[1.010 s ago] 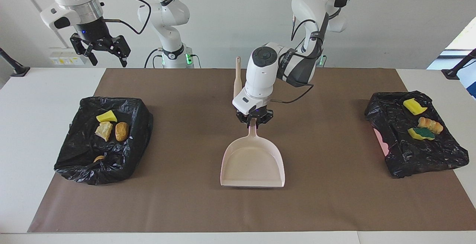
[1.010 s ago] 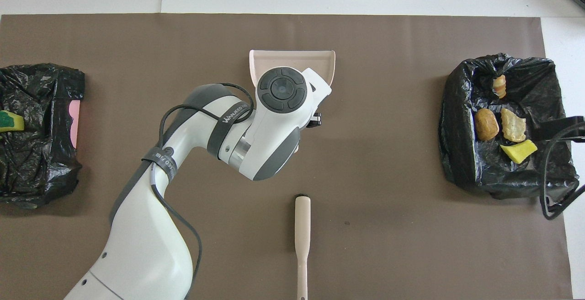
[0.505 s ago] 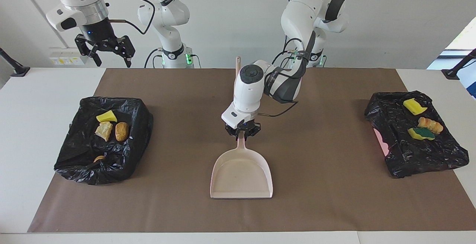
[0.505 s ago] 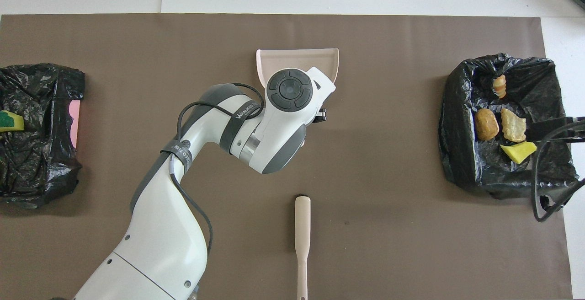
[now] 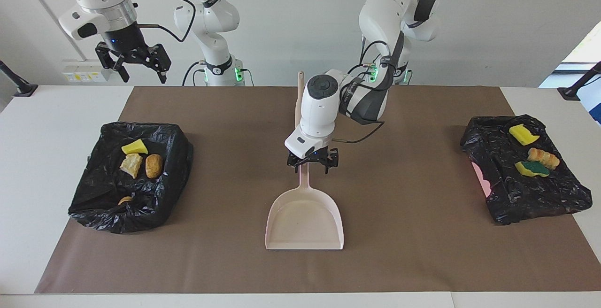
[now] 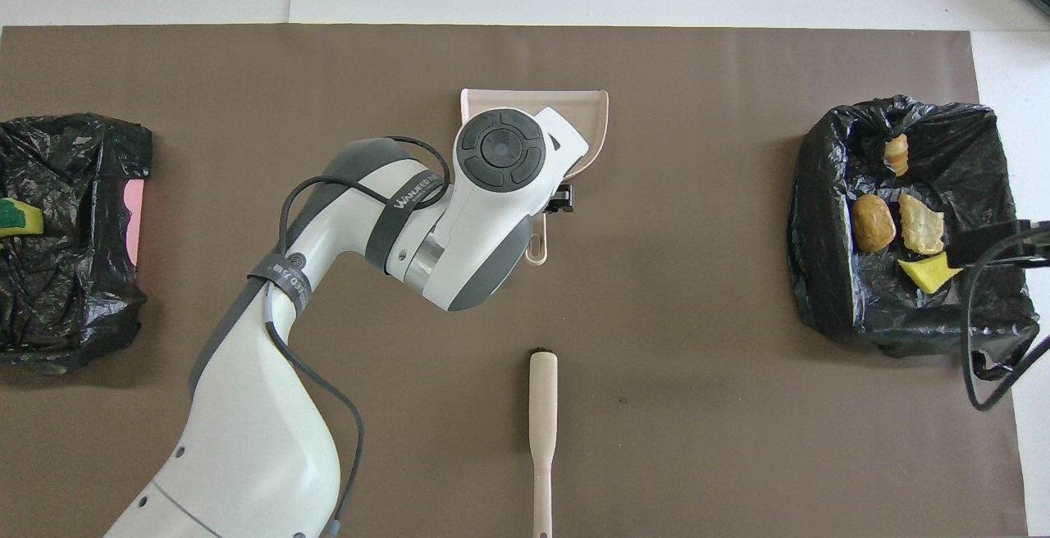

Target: Sweep and dump trash in bin

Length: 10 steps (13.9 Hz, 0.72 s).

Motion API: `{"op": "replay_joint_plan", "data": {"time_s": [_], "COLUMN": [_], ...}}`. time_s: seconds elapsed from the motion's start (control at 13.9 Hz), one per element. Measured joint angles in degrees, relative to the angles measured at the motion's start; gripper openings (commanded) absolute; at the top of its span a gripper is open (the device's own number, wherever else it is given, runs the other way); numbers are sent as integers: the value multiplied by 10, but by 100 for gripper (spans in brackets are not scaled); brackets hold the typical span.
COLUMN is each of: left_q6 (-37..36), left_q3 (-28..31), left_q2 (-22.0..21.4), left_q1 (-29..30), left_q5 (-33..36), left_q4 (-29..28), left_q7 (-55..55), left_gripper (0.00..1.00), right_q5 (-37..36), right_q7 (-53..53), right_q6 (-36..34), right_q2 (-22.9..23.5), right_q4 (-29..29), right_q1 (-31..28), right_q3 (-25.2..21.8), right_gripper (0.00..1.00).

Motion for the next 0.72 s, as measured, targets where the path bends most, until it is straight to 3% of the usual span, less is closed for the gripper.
{"op": "replay_joint_plan", "data": {"time_s": [0.43, 0.72], "left_q6": [-69, -163], "left_q3": [4, 5], "left_q2": [-204, -298], "left_q1": [84, 155], "left_q5": [1, 1], "left_q4": [-148, -173], "left_q7": [140, 281], "left_gripper": [100, 100], "right_q5": [2, 2], "right_q7": [0, 0], "right_q6": [10, 10], "right_q2": [6, 6], "right_q4": [9, 6], "right_q1": [1, 1], "right_q3": [1, 1], "right_gripper": [100, 100]}}
